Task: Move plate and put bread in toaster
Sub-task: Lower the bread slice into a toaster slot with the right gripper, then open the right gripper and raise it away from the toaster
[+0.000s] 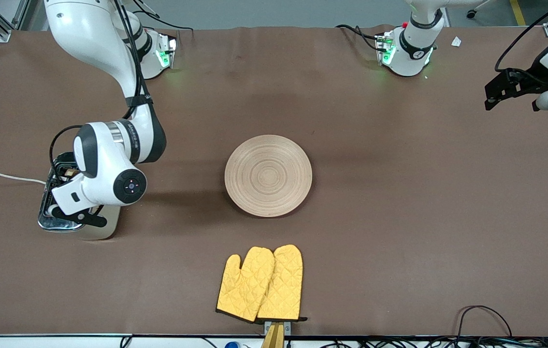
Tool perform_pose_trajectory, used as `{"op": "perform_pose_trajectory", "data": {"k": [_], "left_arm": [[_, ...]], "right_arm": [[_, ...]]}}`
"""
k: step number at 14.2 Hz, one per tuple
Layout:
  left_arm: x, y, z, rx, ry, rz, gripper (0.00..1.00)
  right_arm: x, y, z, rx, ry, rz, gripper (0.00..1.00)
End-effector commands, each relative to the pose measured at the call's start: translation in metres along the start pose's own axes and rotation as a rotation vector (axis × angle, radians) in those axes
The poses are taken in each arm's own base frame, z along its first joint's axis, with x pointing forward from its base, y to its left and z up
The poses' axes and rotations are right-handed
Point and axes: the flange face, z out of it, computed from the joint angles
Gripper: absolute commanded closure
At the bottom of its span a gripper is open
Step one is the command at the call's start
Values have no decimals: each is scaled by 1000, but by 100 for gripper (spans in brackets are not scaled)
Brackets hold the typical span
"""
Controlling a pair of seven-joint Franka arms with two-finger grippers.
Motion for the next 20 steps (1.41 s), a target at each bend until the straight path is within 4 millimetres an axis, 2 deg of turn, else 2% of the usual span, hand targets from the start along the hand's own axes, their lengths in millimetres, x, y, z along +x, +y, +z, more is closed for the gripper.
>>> {"op": "perform_pose_trajectory", "data": {"k": [1, 3, 4, 5, 6, 8, 11, 16, 17, 20], "left_arm": [[-4, 2, -8, 4, 5, -2, 0], [-5, 2, -9, 4, 7, -3, 0], [-5, 1, -9, 4, 8, -3, 0], [-5, 1, -8, 4, 5, -3, 0], [-5, 0, -8, 4, 1, -5, 0], [-7, 0, -10, 7, -2, 1, 0], [-7, 0, -18, 7, 13, 5, 0], [-7, 1, -21, 7, 19, 12, 0], [-7, 1, -21, 7, 19, 12, 0], [-7, 2, -21, 7, 19, 17, 0]], "right_arm": [[-12, 25, -12, 85, -6, 34, 16], [-15, 43, -23, 151, -2, 38, 7], [-17, 61, -27, 222, -20, 43, 3], [-19, 87, -31, 321, -35, 14, 3], [-21, 105, -34, 407, -42, -15, 2], [-26, 151, -31, 569, -54, -39, 0], [-40, 201, -30, 711, -26, -81, 0], [-77, 262, -34, 812, 48, -102, 0], [-83, 277, -30, 828, 54, -87, 0], [-92, 297, -28, 846, 63, -68, 0]]}}
